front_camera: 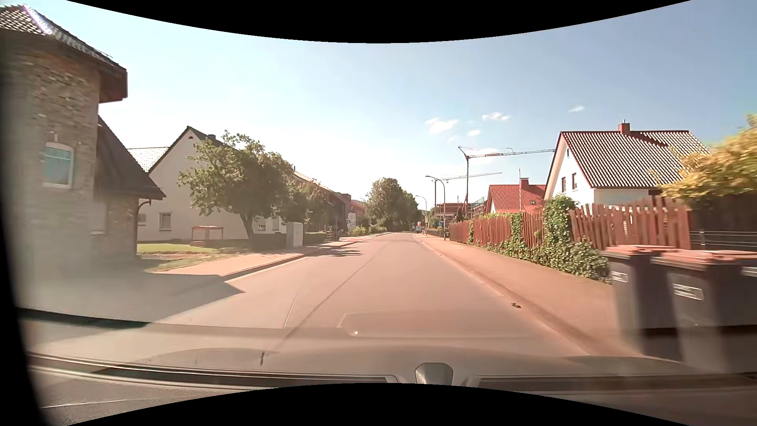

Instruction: Follow the waypoints while adhering to traffic rules and regulations

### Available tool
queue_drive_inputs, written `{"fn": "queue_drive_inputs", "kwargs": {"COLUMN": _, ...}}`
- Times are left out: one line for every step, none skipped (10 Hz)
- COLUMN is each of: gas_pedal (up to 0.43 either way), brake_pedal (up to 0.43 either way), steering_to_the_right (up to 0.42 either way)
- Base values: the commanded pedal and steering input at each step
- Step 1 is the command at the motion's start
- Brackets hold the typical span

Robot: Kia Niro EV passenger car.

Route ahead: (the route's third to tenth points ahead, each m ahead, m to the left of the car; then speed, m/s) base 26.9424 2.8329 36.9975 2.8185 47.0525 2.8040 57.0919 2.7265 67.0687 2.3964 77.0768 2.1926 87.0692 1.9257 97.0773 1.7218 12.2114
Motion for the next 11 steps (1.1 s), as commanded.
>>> {"fn": "queue_drive_inputs", "kwargs": {"gas_pedal": 0.169, "brake_pedal": 0.006, "steering_to_the_right": 0.003}}
{"fn": "queue_drive_inputs", "kwargs": {"gas_pedal": 0.169, "brake_pedal": 0.006, "steering_to_the_right": 0.003}}
{"fn": "queue_drive_inputs", "kwargs": {"gas_pedal": 0.169, "brake_pedal": 0.006, "steering_to_the_right": 0.003}}
{"fn": "queue_drive_inputs", "kwargs": {"gas_pedal": 0.169, "brake_pedal": 0.006, "steering_to_the_right": 0.003}}
{"fn": "queue_drive_inputs", "kwargs": {"gas_pedal": 0.169, "brake_pedal": 0.006, "steering_to_the_right": 0.003}}
{"fn": "queue_drive_inputs", "kwargs": {"gas_pedal": 0.169, "brake_pedal": 0.006, "steering_to_the_right": 0.003}}
{"fn": "queue_drive_inputs", "kwargs": {"gas_pedal": 0.169, "brake_pedal": 0.006, "steering_to_the_right": 0.003}}
{"fn": "queue_drive_inputs", "kwargs": {"gas_pedal": 0.169, "brake_pedal": 0.006, "steering_to_the_right": 0.003}}
{"fn": "queue_drive_inputs", "kwargs": {"gas_pedal": 0.169, "brake_pedal": 0.006, "steering_to_the_right": 0.004}}
{"fn": "queue_drive_inputs", "kwargs": {"gas_pedal": 0.169, "brake_pedal": 0.006, "steering_to_the_right": 0.004}}
{"fn": "queue_drive_inputs", "kwargs": {"gas_pedal": 0.169, "brake_pedal": 0.006, "steering_to_the_right": 0.004}}
